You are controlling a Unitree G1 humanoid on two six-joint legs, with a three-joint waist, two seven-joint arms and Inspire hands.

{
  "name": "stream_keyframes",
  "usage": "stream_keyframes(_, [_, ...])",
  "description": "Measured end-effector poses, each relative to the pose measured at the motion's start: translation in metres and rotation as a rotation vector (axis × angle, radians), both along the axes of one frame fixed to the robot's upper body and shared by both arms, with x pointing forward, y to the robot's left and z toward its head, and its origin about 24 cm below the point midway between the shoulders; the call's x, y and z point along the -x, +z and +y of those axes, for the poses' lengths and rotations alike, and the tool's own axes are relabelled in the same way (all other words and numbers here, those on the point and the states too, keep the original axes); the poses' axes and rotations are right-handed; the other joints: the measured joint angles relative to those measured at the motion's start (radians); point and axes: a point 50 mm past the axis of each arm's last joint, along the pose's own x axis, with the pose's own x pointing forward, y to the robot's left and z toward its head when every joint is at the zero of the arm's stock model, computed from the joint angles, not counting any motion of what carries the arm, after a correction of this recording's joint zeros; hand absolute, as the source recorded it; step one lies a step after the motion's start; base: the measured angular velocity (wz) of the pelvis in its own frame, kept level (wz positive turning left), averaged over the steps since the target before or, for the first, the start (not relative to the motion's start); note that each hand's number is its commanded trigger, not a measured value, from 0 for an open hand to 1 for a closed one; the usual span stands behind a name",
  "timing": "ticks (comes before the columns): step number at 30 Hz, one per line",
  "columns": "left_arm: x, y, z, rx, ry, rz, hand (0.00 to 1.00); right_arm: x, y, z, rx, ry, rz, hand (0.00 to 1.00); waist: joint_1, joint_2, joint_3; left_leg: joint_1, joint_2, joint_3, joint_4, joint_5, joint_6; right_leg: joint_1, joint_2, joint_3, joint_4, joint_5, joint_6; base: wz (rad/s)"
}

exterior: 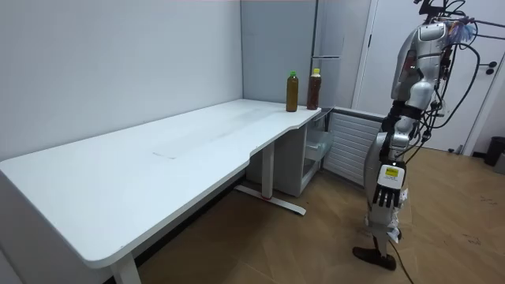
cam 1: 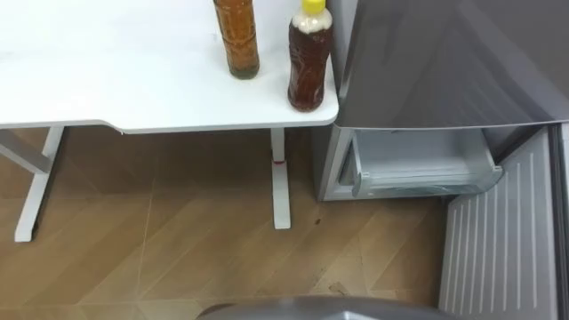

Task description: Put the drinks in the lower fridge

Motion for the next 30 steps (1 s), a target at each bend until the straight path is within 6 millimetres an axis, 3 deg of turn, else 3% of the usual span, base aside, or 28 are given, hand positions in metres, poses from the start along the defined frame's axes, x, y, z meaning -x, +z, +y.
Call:
stream_keyframes(19, [-0.005,0.0,0.001,-0.004,0.032,-0.013,0.0,0.0,0.0,0.0,-0.004,0.043,0.032,0.0,0.001,-0.008,-0.0029,-0.001,0.001,0.007,-0.001,0.0,0.0,0.0,0.0,-0.005,-0.001,0.0,-0.001,0.0])
stream_keyframes(23, [-0.003,0.0,0.001,-0.031,0.108,-0.023,0.0,0.0,0.0,0.001,0.003,-0.002,0.032,0.0,0.003,-0.009,-0.0015,0.0,0.001,0.012,-0.001,0.0,0.0,0.0,-0.001,-0.005,-0.001,0.0,-0.001,0.0])
stream_keyframes(30, [0.002,0.003,0.01,-0.13,0.413,-0.058,0.0,0.002,0.0,0.0,0.005,-0.044,0.03,0.0,0.004,-0.004,-0.0028,0.002,0.001,0.012,-0.002,0.0,0.0,0.001,-0.001,-0.003,0.002,0.0,-0.001,0.0])
